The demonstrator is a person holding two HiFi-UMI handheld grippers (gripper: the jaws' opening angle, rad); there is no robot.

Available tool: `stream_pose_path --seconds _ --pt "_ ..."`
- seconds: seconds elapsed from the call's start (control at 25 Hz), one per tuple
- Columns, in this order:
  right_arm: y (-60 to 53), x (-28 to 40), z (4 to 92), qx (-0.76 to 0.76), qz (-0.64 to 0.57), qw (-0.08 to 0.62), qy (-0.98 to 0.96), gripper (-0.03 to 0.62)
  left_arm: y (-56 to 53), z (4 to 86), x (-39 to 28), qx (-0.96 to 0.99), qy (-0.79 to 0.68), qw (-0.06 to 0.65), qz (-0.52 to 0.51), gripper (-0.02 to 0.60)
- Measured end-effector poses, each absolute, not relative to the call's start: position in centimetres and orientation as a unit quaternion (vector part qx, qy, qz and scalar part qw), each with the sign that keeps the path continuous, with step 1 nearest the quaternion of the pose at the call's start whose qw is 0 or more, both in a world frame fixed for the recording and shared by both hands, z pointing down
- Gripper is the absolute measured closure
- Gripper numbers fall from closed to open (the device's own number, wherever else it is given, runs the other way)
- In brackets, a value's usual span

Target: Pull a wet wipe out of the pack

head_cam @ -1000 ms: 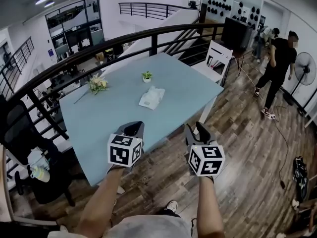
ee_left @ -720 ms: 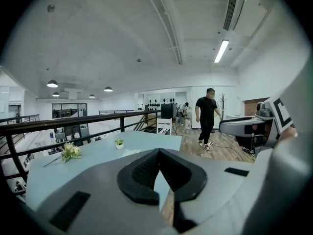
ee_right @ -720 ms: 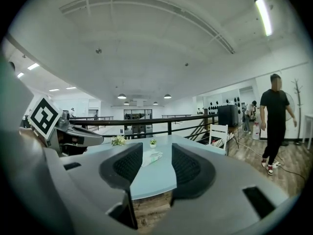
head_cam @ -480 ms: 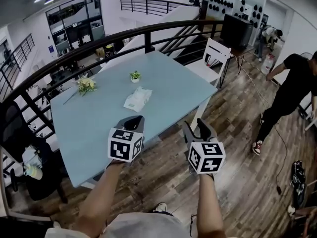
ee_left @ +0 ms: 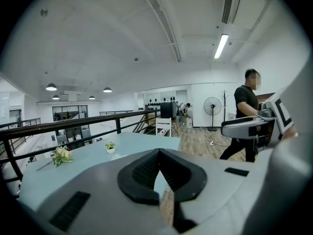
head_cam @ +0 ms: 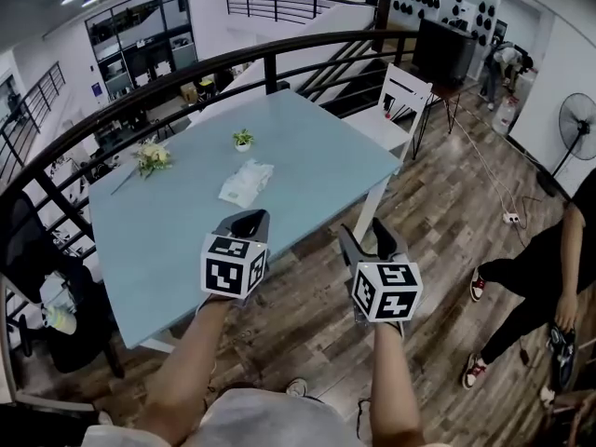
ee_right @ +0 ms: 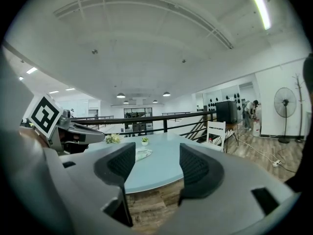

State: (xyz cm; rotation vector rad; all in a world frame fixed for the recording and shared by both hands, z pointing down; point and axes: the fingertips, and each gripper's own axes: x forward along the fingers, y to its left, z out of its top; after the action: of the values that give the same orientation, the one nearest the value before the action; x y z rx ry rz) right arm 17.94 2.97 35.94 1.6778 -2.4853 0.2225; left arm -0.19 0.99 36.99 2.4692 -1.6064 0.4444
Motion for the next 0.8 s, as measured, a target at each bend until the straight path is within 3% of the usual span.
stream_pose_path --seconds 0.8 --pt "0.1 20.8 38.2 0.564 0.077 0.072 -0.819 0.299 -1.8 38.6 1.4 0.822 -0.546 0.072 0.146 0.588"
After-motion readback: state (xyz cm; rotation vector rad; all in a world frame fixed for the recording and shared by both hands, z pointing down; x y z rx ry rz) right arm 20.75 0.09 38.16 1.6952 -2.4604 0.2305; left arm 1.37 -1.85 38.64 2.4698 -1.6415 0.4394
